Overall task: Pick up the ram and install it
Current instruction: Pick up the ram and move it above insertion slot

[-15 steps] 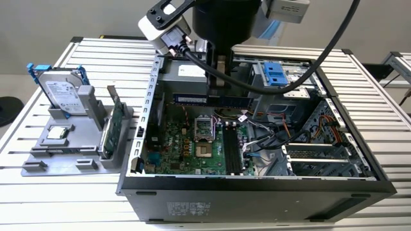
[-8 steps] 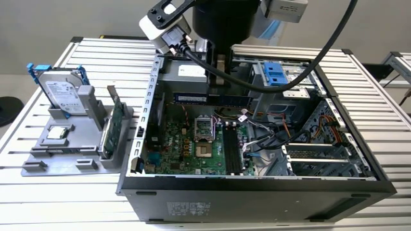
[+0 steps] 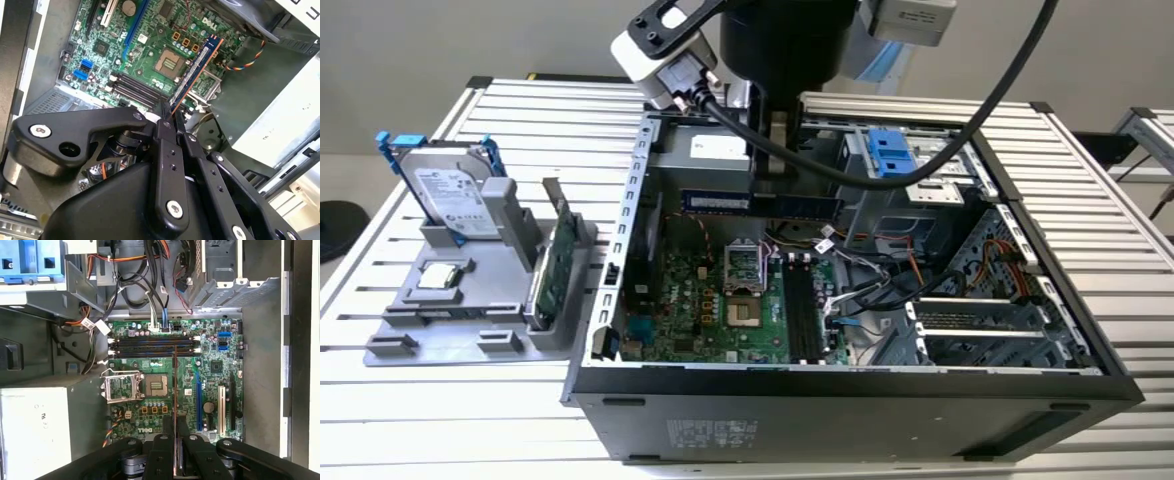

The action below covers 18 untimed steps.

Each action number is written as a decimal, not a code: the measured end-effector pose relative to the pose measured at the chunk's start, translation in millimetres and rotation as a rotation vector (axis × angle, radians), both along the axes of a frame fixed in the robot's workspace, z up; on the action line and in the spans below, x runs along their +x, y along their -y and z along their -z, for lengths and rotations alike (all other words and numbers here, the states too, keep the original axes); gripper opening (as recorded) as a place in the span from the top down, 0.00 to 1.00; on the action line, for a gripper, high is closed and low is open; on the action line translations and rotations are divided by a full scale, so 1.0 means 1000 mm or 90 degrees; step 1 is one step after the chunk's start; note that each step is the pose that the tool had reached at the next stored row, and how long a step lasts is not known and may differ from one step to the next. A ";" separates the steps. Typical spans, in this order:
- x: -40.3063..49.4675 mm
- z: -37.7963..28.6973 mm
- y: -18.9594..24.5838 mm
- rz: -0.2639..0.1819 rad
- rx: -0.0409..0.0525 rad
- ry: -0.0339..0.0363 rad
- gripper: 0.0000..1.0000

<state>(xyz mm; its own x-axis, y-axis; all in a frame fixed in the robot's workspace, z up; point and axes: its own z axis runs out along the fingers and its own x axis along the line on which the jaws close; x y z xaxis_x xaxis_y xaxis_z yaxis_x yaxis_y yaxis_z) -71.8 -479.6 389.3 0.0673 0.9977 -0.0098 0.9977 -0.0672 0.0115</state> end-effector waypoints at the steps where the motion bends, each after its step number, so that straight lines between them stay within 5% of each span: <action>1: 0.0000 0.0002 -0.0004 0.000 0.0000 0.0000 1.00; 18: 0.0002 0.0022 -0.0067 0.000 0.0000 0.0000 1.00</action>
